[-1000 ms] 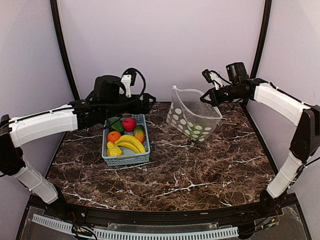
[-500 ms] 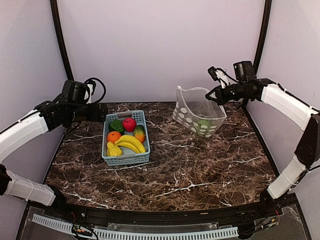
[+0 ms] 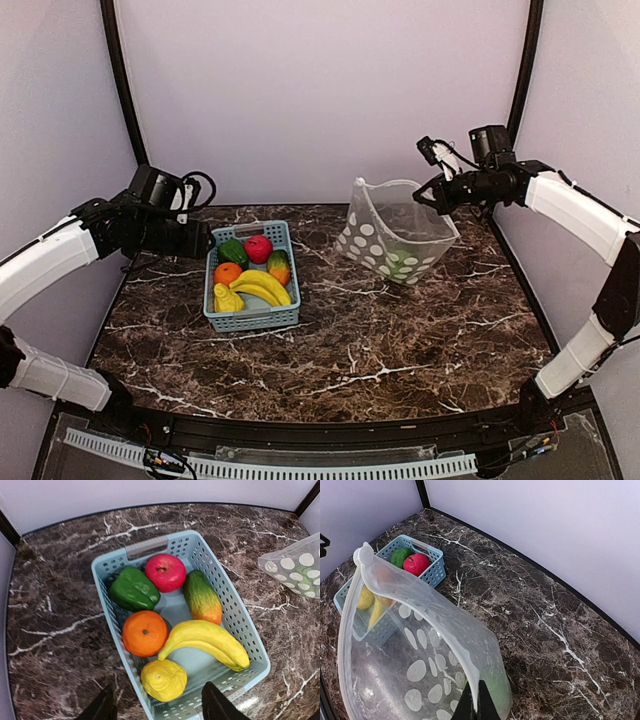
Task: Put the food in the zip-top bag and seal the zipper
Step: Pick up the fake fruit from the bin.
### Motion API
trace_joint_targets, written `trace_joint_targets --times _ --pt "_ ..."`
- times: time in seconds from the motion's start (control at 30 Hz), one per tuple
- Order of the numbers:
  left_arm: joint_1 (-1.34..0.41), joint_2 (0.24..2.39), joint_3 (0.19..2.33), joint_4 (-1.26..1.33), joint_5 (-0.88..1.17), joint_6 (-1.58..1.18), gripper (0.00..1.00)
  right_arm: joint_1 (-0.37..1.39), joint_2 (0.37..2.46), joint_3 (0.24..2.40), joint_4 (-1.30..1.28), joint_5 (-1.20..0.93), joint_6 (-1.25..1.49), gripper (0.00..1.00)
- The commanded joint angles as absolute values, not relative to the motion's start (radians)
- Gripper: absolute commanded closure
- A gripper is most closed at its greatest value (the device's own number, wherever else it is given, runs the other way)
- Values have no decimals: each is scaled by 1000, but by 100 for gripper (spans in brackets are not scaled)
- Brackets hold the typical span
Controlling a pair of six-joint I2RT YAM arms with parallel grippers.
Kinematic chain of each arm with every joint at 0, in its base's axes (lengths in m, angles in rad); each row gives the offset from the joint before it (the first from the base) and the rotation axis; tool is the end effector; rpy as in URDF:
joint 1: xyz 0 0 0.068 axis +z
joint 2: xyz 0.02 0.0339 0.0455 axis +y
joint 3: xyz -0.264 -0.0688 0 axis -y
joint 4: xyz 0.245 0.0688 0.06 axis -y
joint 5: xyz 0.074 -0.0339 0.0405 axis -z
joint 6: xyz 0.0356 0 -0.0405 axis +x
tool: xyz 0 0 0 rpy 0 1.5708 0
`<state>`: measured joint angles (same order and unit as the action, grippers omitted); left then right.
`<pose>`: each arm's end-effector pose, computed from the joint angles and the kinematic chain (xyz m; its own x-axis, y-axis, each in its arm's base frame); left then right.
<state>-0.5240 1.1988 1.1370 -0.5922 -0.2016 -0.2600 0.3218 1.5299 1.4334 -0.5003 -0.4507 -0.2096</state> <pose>0.2275 -0.1233 0.3380 -0.5997 0.0556 -0.7983 0.2054 0.9749 -0.0863 0.3239 0.1243 0.3538 -0.3911 -0.3278 -0.8600 -0.7237 0.6868 0.0673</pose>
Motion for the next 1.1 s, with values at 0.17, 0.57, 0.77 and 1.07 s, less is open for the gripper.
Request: trace_joint_targets --times 0.17,0.57,0.77,1.07 --pt "-525 1309 1073 -675 -4 -456 51 324 1520 1405 -451 -463 -221 100" --pt "-525 1450 1092 -719 -29 -569 58 323 1520 1388 -443 -478 -219 100" --pt "-525 1486 1099 -703 -58 -586 54 323 1522 1385 -442 -485 -218 100" --pt "-526 1519 1105 -673 -88 -588 53 324 1515 1373 -439 -489 -218 100"
